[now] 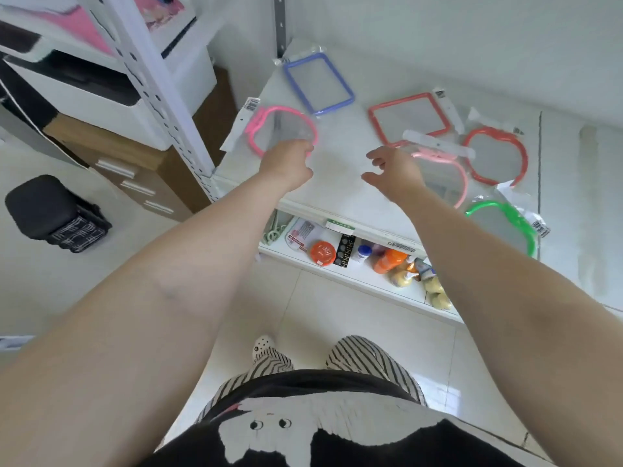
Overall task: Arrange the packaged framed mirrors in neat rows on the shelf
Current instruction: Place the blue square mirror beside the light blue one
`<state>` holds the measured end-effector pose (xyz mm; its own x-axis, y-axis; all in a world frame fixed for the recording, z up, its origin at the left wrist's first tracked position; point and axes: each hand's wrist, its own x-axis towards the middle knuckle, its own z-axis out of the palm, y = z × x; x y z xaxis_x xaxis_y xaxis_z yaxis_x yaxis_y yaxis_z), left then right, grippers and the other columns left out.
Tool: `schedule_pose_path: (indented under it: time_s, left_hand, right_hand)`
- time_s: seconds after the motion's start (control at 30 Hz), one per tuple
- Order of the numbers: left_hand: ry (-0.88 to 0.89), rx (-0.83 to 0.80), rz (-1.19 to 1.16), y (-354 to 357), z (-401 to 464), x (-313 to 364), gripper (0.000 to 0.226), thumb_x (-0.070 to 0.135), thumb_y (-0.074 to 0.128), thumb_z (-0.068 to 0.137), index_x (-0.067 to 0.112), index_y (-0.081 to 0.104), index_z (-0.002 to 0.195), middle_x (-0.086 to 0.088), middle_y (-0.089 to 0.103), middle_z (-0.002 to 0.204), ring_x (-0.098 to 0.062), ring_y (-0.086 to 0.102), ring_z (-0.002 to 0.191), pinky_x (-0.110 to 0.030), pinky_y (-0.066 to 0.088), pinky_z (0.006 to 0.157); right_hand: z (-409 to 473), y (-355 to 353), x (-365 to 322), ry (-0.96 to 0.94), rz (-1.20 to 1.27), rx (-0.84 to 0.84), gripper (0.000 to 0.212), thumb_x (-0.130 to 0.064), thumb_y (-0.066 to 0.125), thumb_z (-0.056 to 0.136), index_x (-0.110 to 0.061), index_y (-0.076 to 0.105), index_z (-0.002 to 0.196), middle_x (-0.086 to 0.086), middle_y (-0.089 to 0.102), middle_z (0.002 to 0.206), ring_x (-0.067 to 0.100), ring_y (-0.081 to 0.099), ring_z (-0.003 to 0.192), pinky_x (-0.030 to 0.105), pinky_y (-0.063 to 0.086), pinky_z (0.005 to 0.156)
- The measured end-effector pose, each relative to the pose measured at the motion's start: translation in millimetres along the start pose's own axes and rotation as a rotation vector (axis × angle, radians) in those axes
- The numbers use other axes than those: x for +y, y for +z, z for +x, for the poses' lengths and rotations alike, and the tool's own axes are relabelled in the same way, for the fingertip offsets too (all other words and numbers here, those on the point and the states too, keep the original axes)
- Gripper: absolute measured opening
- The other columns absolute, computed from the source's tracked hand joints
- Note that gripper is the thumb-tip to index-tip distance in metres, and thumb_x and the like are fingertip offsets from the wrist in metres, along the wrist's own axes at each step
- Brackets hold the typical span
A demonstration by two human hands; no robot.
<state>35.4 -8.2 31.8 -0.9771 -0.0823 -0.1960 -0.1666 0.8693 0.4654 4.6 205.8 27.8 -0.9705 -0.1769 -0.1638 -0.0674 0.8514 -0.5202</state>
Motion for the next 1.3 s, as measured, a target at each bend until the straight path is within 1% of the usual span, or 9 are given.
schedule_pose_path:
  time_s: [0.2, 0.43, 0.57, 0.67, 0.8, 0.93, 1.03, 1.17, 1.3]
  left_hand:
    - [0.019, -0.032, 0.041, -21, 44, -19, 0.035, 0.017, 0.051, 0.085, 0.022, 0.06, 0.118, -0.007, 0.066, 0.117, -0.031, 0.059, 0.108, -0.033, 0.046, 0.086]
    - [0.016, 0.079, 0.088, -31, 114, -22, 0.027, 0.019, 0.054, 0.086, 0.011, 0.061, 0.11, -0.011, 0.063, 0.118, -0.034, 0.056, 0.113, -0.037, 0.044, 0.093]
    - [-0.035, 0.102, 0.15, -23, 149, -18, 0.039, 0.035, 0.057, 0.088, 0.007, 0.058, 0.115, -0.016, 0.057, 0.12, -0.036, 0.054, 0.113, -0.042, 0.043, 0.092]
    - [-0.079, 0.12, 0.203, -12, 170, -21, 0.045, 0.042, 0.054, 0.09, 0.006, 0.056, 0.116, -0.016, 0.053, 0.119, -0.034, 0.05, 0.112, -0.042, 0.041, 0.091]
    - [-0.147, 0.151, 0.155, 6, 188, -21, 0.048, 0.043, 0.051, 0.09, 0.006, 0.054, 0.12, -0.014, 0.049, 0.123, -0.033, 0.045, 0.117, -0.044, 0.032, 0.102]
    - [-0.197, 0.152, 0.179, 24, 195, -22, 0.067, 0.047, 0.045, 0.093, 0.001, 0.034, 0.14, -0.017, 0.035, 0.144, -0.032, 0.029, 0.138, -0.052, 0.013, 0.117]
    - [-0.199, 0.088, 0.183, 32, 200, -23, 0.073, 0.049, 0.04, 0.095, 0.001, 0.022, 0.147, -0.018, 0.017, 0.156, -0.033, 0.009, 0.147, -0.055, 0.004, 0.118]
    - [-0.195, 0.095, 0.106, 34, 209, -23, 0.064, 0.045, 0.047, 0.092, 0.008, 0.035, 0.142, -0.015, 0.021, 0.155, -0.032, 0.006, 0.148, -0.059, 0.002, 0.116]
    - [-0.211, 0.077, -0.029, 24, 217, -24, 0.046, 0.041, 0.05, 0.09, 0.014, 0.052, 0.127, -0.015, 0.03, 0.15, -0.035, 0.004, 0.147, -0.059, -0.001, 0.115]
  right_hand:
    - [35, 9, -25, 0.059, -0.001, 0.007, 0.044, -0.025, 0.068, 0.086, -0.018, 0.057, 0.128, 0.003, 0.062, 0.122, 0.026, 0.064, 0.099, 0.029, 0.049, 0.078]
    - [120, 8, -39, 0.053, 0.037, 0.044, 0.044, -0.024, 0.07, 0.084, -0.016, 0.059, 0.126, 0.005, 0.063, 0.123, 0.02, 0.061, 0.109, 0.024, 0.045, 0.086]
    - [165, 6, -39, 0.05, -0.008, 0.038, 0.043, -0.023, 0.069, 0.085, -0.016, 0.058, 0.126, 0.005, 0.062, 0.123, 0.021, 0.06, 0.112, 0.028, 0.047, 0.092]
    - [191, 8, -35, 0.053, -0.036, 0.04, 0.042, -0.023, 0.067, 0.085, -0.017, 0.057, 0.126, 0.006, 0.061, 0.124, 0.022, 0.061, 0.109, 0.023, 0.044, 0.085]
    - [218, 12, -30, 0.076, -0.07, 0.013, 0.046, -0.024, 0.065, 0.088, -0.012, 0.054, 0.13, 0.009, 0.059, 0.127, 0.024, 0.057, 0.116, 0.027, 0.042, 0.094]
    - [243, 20, -34, 0.111, -0.178, -0.041, 0.051, -0.028, 0.06, 0.091, -0.004, 0.048, 0.135, 0.015, 0.055, 0.134, 0.031, 0.051, 0.124, 0.035, 0.041, 0.103]
    - [255, 29, -37, 0.149, -0.275, -0.076, 0.039, -0.031, 0.054, 0.093, -0.002, 0.056, 0.118, 0.019, 0.056, 0.119, 0.034, 0.054, 0.116, 0.033, 0.042, 0.088]
    - [261, 38, -37, 0.206, -0.321, -0.055, 0.036, -0.031, 0.054, 0.092, 0.0, 0.06, 0.109, 0.018, 0.057, 0.104, 0.034, 0.056, 0.105, 0.034, 0.041, 0.083]
    - [255, 34, -36, 0.295, 0.047, 0.048, 0.017, -0.023, 0.063, 0.089, -0.009, 0.053, 0.092, 0.012, 0.052, 0.085, 0.027, 0.052, 0.073, 0.027, 0.038, 0.058]
